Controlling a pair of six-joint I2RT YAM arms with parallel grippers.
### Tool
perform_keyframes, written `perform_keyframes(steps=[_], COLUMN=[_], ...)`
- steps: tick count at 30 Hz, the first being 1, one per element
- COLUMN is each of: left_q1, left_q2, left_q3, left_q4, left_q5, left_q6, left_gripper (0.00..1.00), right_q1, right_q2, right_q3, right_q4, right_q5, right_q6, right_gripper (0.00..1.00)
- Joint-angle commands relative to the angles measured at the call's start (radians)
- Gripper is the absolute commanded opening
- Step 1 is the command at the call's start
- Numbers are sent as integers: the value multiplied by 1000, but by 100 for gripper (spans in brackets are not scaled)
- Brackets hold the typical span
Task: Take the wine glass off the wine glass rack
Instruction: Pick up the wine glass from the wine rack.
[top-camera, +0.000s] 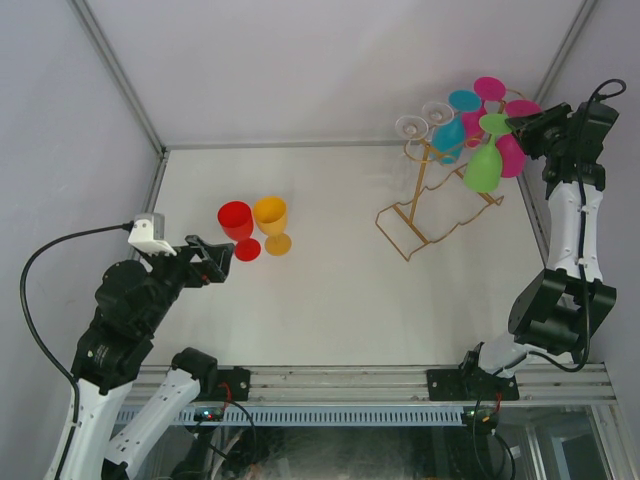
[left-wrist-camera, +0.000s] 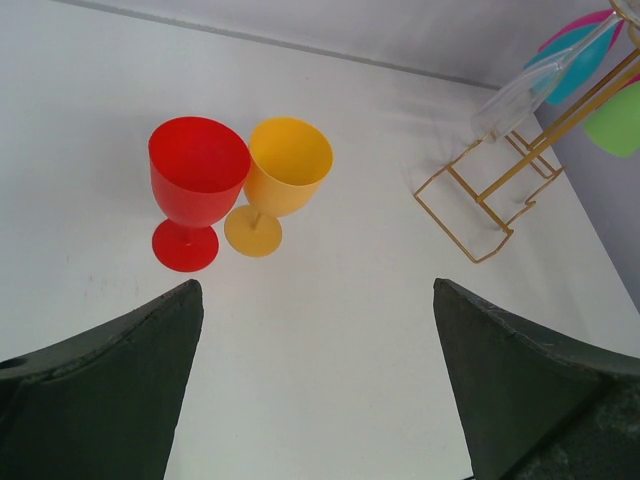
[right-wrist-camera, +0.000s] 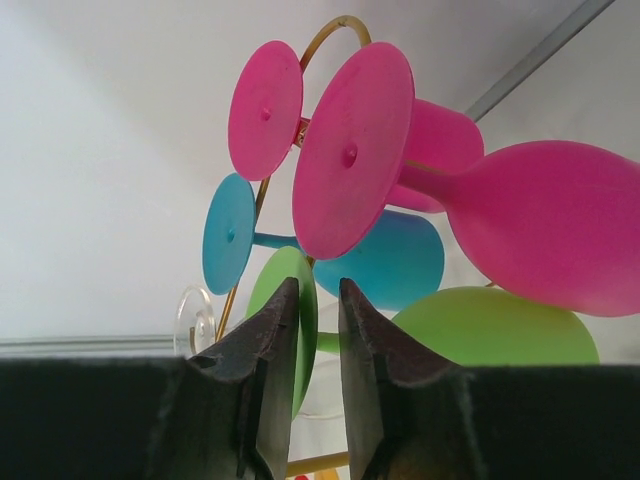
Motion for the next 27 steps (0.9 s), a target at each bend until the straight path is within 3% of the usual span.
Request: perform_keyframes(steps=[1,18,27], left_q1=[6,6,6], left_q2=[-2,4,10], left_q3=[15,11,6], left_q4=[23,24,28], left_q5=[-3,7,16], left_q6=[-7,-8,-11], left_gripper=[100,100,100], right_q1=[9,27,30], right_q2=[-36,-37,-43], right_q3=[42,76,79], right_q4=[-10,-68,-71], right_q5=[43,98,108], right_q6=[-43,-98,-102], right_gripper=[20,18,11])
